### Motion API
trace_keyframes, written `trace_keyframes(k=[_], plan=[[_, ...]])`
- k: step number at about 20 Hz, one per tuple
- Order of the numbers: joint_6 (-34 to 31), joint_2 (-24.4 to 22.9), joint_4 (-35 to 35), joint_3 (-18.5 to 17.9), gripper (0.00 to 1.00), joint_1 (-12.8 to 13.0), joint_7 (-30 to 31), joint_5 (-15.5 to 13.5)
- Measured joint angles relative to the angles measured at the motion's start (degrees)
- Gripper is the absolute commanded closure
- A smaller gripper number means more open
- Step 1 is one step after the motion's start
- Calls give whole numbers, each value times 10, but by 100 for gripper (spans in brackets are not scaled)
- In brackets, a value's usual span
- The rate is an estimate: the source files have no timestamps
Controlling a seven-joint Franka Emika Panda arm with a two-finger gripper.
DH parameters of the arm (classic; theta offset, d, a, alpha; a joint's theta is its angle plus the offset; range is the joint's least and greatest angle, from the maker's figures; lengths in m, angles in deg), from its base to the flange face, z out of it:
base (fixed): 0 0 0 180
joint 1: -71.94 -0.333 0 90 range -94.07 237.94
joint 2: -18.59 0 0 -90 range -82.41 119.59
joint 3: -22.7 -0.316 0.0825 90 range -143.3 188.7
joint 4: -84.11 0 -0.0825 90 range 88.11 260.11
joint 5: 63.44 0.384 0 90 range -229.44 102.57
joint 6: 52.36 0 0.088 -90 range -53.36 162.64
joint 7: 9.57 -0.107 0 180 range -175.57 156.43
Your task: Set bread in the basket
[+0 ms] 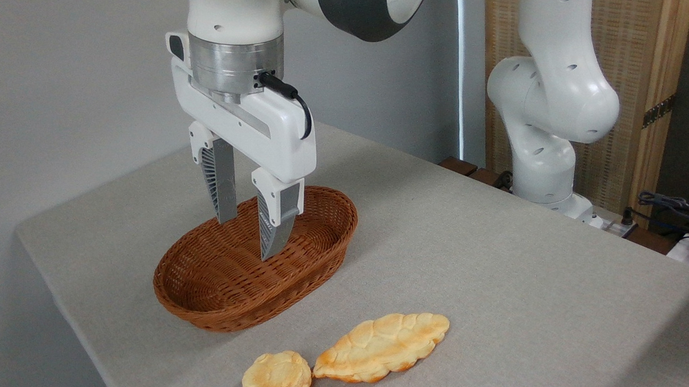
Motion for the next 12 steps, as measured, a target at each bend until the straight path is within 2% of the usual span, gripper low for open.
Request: trace_keyframes(k=[1, 2, 4, 5, 7, 12], plan=[[0, 0, 0, 0, 0, 0, 0, 0], [0, 0, 0, 16, 0, -17, 0, 0], [-2, -2, 0, 76, 0, -84, 0, 0], [-3, -3, 0, 90, 0, -101, 0, 0], [-5, -4, 0, 97, 0, -111, 0, 0], [-6, -4, 0, 99, 0, -112, 0, 0]])
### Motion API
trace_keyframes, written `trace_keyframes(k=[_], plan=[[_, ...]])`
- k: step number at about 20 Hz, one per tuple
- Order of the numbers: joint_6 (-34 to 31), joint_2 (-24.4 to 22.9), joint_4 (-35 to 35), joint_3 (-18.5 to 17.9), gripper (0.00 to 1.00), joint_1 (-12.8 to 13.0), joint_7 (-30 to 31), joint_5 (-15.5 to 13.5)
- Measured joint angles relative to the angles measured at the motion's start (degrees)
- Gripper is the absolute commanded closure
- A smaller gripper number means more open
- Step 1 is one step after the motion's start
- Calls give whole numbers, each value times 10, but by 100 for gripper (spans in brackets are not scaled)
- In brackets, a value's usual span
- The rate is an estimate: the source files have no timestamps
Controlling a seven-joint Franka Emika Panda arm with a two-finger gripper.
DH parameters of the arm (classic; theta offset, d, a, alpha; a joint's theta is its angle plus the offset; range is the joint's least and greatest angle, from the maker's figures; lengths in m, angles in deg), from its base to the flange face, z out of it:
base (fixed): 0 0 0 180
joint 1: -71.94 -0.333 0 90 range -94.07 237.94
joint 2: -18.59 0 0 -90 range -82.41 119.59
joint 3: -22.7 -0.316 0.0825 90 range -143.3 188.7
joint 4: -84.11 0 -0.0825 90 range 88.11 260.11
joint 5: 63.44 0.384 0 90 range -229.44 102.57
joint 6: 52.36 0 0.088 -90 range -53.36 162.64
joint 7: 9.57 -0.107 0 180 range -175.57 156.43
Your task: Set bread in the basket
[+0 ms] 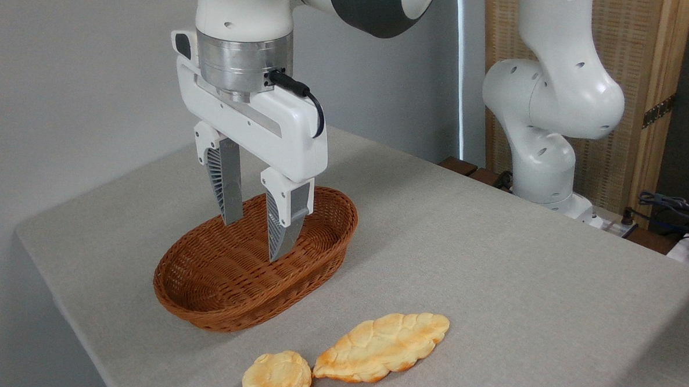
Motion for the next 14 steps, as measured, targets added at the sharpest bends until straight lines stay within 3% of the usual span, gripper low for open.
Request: trace_keyframes(k=[10, 14], plan=[[-2, 3, 9, 0, 0, 0, 0, 0], [17, 4, 44, 0, 0, -1, -11, 0]])
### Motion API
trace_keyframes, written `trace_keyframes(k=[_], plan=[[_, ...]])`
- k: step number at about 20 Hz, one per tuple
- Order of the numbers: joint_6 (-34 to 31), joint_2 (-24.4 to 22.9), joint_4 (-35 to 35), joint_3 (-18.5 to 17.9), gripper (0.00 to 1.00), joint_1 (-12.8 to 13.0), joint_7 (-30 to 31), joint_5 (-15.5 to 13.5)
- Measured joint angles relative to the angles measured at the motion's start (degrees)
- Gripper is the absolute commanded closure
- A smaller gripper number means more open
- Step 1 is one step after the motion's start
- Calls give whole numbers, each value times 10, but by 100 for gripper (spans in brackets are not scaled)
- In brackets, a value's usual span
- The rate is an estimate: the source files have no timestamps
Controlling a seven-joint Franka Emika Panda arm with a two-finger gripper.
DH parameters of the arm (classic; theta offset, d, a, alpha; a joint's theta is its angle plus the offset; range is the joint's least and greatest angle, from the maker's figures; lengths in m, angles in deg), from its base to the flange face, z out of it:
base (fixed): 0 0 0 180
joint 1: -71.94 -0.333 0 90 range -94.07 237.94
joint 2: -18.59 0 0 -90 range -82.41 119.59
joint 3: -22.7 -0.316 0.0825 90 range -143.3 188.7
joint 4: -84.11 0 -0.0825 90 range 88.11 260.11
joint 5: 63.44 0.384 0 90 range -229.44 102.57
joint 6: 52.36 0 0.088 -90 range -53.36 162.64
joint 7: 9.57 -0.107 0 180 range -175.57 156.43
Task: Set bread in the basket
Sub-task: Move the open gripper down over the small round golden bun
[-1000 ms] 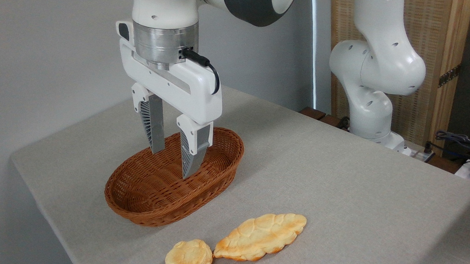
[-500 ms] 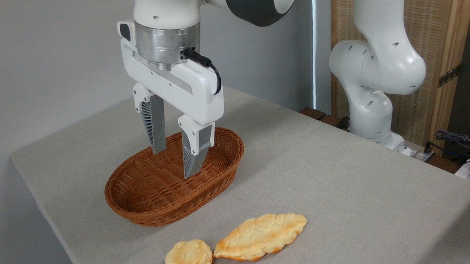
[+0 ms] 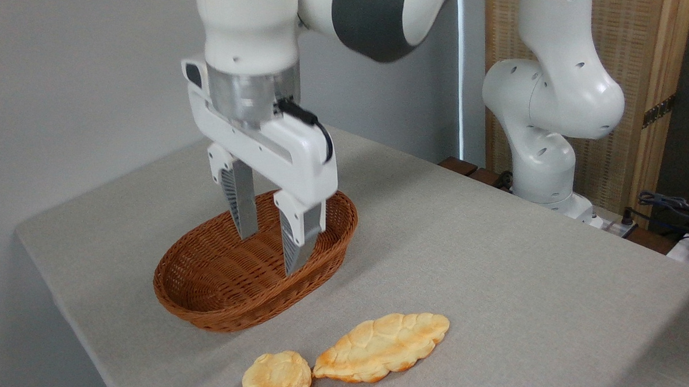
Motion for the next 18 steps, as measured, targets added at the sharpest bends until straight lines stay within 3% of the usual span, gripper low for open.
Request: trace_keyframes(k=[8, 11, 18], plan=[[181, 17, 77, -1, 0, -4, -16, 2], [235, 32, 91, -3, 0, -5, -17, 25], [289, 62, 96, -16, 0, -10, -25, 32]])
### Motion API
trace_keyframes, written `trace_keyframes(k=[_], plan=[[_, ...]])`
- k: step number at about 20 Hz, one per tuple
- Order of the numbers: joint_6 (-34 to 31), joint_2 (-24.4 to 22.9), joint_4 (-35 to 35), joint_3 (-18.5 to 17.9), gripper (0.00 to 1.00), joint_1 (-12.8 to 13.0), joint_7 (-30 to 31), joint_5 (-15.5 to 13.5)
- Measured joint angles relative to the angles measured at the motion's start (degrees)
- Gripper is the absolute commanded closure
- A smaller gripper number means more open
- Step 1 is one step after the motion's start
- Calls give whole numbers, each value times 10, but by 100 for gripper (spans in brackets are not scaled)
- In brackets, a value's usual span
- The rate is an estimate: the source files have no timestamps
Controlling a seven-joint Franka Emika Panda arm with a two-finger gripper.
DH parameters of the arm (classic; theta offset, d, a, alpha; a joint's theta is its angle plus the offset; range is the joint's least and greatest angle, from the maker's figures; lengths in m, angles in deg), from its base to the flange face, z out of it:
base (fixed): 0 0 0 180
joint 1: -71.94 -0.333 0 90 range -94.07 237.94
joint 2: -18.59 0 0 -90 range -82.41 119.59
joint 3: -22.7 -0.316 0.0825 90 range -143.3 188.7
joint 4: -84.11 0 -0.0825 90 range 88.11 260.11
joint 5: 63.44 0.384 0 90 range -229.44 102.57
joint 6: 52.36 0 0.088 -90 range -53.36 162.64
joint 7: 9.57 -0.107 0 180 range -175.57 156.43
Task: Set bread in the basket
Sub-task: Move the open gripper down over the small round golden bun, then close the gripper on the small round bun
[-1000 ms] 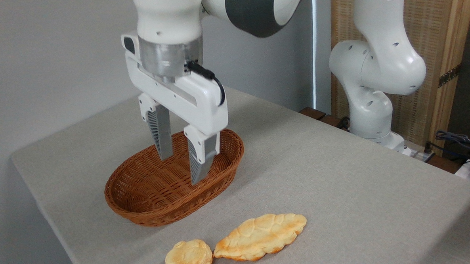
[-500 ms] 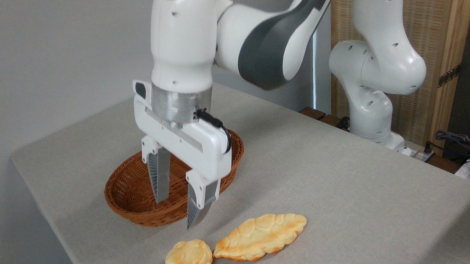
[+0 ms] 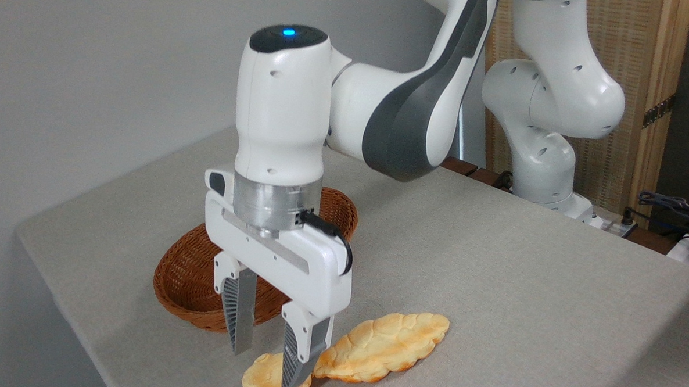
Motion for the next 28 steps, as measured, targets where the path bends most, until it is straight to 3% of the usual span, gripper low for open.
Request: trace_keyframes(k=[15, 18, 19, 22, 28], plan=[[8, 33, 2, 3, 2, 1, -20, 1], [8, 36, 4, 7, 26, 2, -20, 1], [8, 37, 4, 7, 44, 3, -20, 1], [8, 42, 6, 13, 72, 4, -20, 1], [9, 48, 6, 20, 73, 6, -20, 1]])
